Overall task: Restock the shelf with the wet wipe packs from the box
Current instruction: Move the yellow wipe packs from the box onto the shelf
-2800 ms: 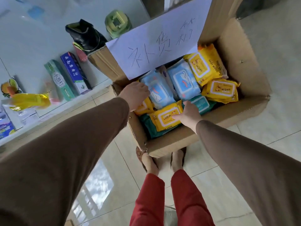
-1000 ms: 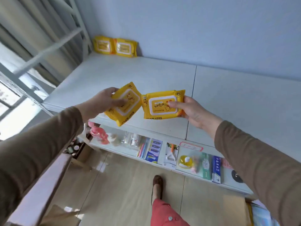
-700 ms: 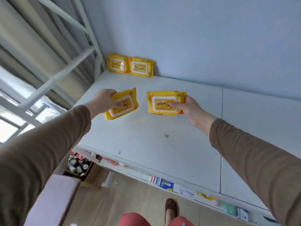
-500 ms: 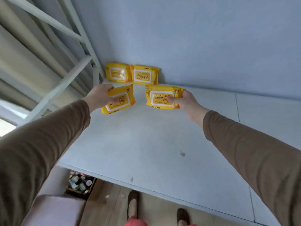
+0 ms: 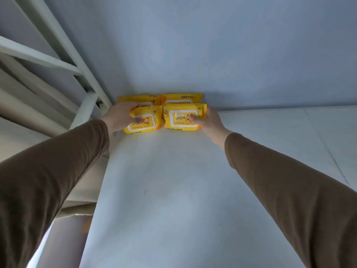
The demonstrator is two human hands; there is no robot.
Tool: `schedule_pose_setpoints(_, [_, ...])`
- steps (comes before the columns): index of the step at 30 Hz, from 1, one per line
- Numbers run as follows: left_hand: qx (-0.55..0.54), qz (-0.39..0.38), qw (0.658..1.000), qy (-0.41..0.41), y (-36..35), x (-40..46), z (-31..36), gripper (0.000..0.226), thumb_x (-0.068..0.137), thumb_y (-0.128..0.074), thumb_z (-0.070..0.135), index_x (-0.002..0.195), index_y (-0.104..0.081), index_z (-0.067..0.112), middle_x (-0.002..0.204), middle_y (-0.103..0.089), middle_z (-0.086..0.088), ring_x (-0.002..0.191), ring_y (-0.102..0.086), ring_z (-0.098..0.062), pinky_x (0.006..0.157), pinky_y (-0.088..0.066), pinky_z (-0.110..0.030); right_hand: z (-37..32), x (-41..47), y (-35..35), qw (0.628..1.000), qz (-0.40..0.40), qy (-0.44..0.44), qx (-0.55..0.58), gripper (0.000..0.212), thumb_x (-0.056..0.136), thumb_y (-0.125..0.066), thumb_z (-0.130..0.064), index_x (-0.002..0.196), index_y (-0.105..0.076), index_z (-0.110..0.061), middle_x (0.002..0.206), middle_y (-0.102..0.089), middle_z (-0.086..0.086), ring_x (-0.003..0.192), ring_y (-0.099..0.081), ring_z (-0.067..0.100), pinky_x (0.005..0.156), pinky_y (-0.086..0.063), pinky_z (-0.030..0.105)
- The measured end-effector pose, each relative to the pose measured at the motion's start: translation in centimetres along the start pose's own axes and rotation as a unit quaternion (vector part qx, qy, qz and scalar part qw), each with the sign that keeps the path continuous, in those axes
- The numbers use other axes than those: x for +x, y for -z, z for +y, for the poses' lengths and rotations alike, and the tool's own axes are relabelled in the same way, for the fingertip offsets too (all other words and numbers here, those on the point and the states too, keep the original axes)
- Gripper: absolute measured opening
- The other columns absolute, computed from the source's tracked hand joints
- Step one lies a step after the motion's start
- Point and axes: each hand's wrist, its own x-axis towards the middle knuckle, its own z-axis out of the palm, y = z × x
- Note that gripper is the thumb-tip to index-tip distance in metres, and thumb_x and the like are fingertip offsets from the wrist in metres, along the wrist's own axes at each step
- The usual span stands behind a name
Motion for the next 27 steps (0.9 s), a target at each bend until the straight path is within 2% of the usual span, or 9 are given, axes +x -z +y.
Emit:
schedule_pose_setpoints(2, [0.001,0.020,1.000,-0.010,-0.4,1.1,-0.9,0.045,0.074,-0.082,0.037,0.114,-0.063,0.028,0.100,-0.062,0.006,0.097,-0.059,-0.022,0.067,-0.040,-0.029,0.7,0.4,-0.9,1.000,0.020,0.012,-0.009,0.029,0.087,-0.076,-0.017,0.114,-0.067,-0.023,0.114,-0.073,0.003,0.106,-0.069,0.023,0.096,-0.054,0.052])
schedule_pose_setpoints(4, [0.044,0.036,0.998,-0.040,-0.5,1.7,-1.3,0.044,0.073,-0.081,0.041,0.111,-0.061,0.027,0.101,-0.059,0.002,0.101,-0.057,-0.026,0.068,-0.041,-0.031,1.2,0.8,-1.4,0.998,0.038,0.032,-0.039,0.026,0.088,-0.076,-0.024,0.110,-0.065,-0.031,0.107,-0.073,-0.010,0.101,-0.069,0.008,0.096,-0.055,0.042])
schedule_pose_setpoints(6, [0.085,0.043,0.993,-0.069,-0.4,2.1,-1.6,0.050,0.073,-0.080,0.044,0.113,-0.057,0.026,0.114,-0.055,-0.003,0.112,-0.050,-0.029,0.083,-0.047,-0.039,1.3,0.7,-1.7,0.995,0.047,0.044,-0.076,0.031,0.085,-0.078,-0.028,0.109,-0.060,-0.036,0.096,-0.069,-0.029,0.090,-0.063,-0.015,0.085,-0.053,0.016])
schedule_pose_setpoints(8, [0.081,0.046,0.993,-0.078,-0.3,2.0,-1.7,0.047,0.072,-0.080,0.044,0.107,-0.053,0.028,0.110,-0.053,0.000,0.107,-0.051,-0.027,0.080,-0.046,-0.039,1.5,0.4,-1.9,0.991,0.055,0.051,-0.107,0.039,0.081,-0.082,-0.027,0.107,-0.054,-0.039,0.089,-0.065,-0.037,0.083,-0.058,-0.023,0.068,-0.042,-0.002])
schedule_pose_setpoints(11, [0.115,0.047,0.988,-0.094,-0.3,2.1,-1.4,0.041,0.073,-0.079,0.045,0.097,-0.051,0.027,0.099,-0.056,0.003,0.098,-0.053,-0.025,0.070,-0.040,-0.034,1.8,0.5,-2.2,0.984,0.103,0.065,-0.130,0.042,0.079,-0.082,-0.025,0.111,-0.055,-0.033,0.096,-0.065,-0.024,0.088,-0.060,-0.008,0.075,-0.044,0.013])
schedule_pose_setpoints(15, [0.172,0.069,0.979,-0.084,-0.4,1.6,-0.2,0.046,0.077,-0.078,0.041,0.110,-0.056,0.017,0.112,-0.055,-0.007,0.111,-0.048,-0.029,0.080,-0.043,-0.040,1.4,1.1,-2.5,0.978,0.115,0.056,-0.164,0.046,0.078,-0.083,-0.025,0.115,-0.056,-0.023,0.106,-0.067,-0.009,0.102,-0.064,0.015,0.088,-0.048,0.030])
schedule_pose_setpoints(21, [0.177,0.139,0.972,-0.071,-1.2,-0.6,1.5,0.055,0.078,-0.078,0.028,0.125,-0.049,0.016,0.124,-0.049,-0.007,0.116,-0.044,-0.030,0.088,-0.047,-0.045,0.6,0.3,-2.1,0.970,0.137,-0.014,-0.202,0.068,0.069,-0.090,-0.028,0.121,-0.049,-0.015,0.120,-0.062,0.007,0.116,-0.058,0.031,0.099,-0.049,0.047])
schedule_pose_setpoints(24, [0.190,0.181,0.959,-0.105,-2.1,-2.0,3.2,0.061,0.078,-0.074,0.024,0.131,-0.047,0.016,0.128,-0.047,-0.008,0.117,-0.043,-0.031,0.092,-0.044,-0.045,0.4,-1.8,-0.6,0.963,0.140,-0.013,-0.229,0.078,0.075,-0.085,-0.030,0.138,-0.044,-0.011,0.133,-0.054,0.012,0.127,-0.047,0.032,0.104,-0.043,0.045])
schedule_pose_setpoints(27, [0.166,0.179,0.958,-0.149,-3.7,-3.2,6.8,0.060,0.077,-0.074,0.026,0.131,-0.048,0.018,0.129,-0.048,-0.005,0.120,-0.042,-0.030,0.096,-0.043,-0.044,0.3,-5.2,2.2,0.952,0.137,0.013,-0.274,0.070,0.080,-0.078,-0.030,0.139,-0.044,-0.012,0.133,-0.052,0.011,0.126,-0.044,0.029,0.099,-0.040,0.037])
